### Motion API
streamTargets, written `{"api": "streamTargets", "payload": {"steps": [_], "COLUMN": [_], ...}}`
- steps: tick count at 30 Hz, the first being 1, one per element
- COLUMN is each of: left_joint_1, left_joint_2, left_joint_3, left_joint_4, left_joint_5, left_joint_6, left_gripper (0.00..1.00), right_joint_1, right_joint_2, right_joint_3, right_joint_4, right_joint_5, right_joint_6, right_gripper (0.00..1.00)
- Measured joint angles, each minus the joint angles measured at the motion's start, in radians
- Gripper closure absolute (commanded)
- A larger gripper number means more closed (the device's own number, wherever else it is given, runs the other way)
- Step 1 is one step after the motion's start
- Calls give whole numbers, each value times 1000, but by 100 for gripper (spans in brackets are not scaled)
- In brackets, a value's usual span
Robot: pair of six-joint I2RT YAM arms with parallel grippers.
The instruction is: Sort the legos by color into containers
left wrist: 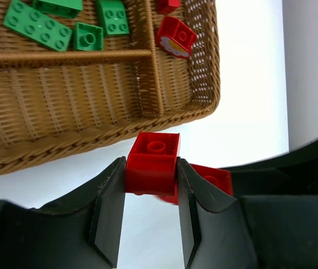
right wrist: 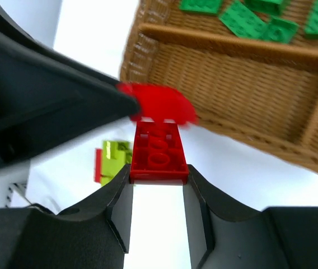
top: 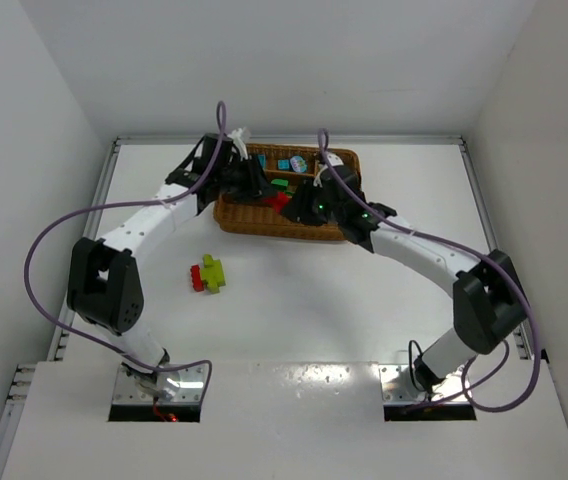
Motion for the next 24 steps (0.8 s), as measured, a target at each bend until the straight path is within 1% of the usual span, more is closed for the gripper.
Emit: {"api": "streamTargets", "payload": {"steps": [5,7,9,12,14,16,18,19,20,22,23,24], "left_joint_1": [2,1,0,-5,-15,-29,-48,-58,-67,-82,-90,-96], "left_joint_2": [4,10,14,32,46,65,90,101,113,137,152,169], "left_joint_3": [9,16,20,42,58,78,105,118,131,158,175,192], "left_joint_4": [-10,-9,-11,-12,-12,-13,-14,-15,-15,-16,-15,-14], "left_joint_5": [-11,-11,-12,-16,-20,-25,-29,-29,-33,-34,-36,-37], "left_joint_6": [4,4,5,4,3,3,3,3,4,3,3,3], "left_gripper": [100,100,100,100,100,100,100,100,100,100,100,100], "right_joint_1": [-15,-35,-70,-125,-163,-184,-200,-206,-208,-212,-213,-213], "right_joint_2": [-93,-116,-118,-86,-23,37,115,148,180,228,245,252], "right_joint_3": [-79,-86,-81,-41,16,62,121,143,165,196,210,216], "right_joint_4": [-65,-104,-134,-196,-222,-239,-262,-269,-277,-294,-305,-312], "right_joint_5": [71,112,161,221,254,269,272,270,267,262,261,261], "right_joint_6": [-14,-23,-33,-51,-63,-73,-83,-89,-93,-108,-112,-115], "right_gripper": [93,90,90,89,84,82,63,56,46,36,26,25]}}
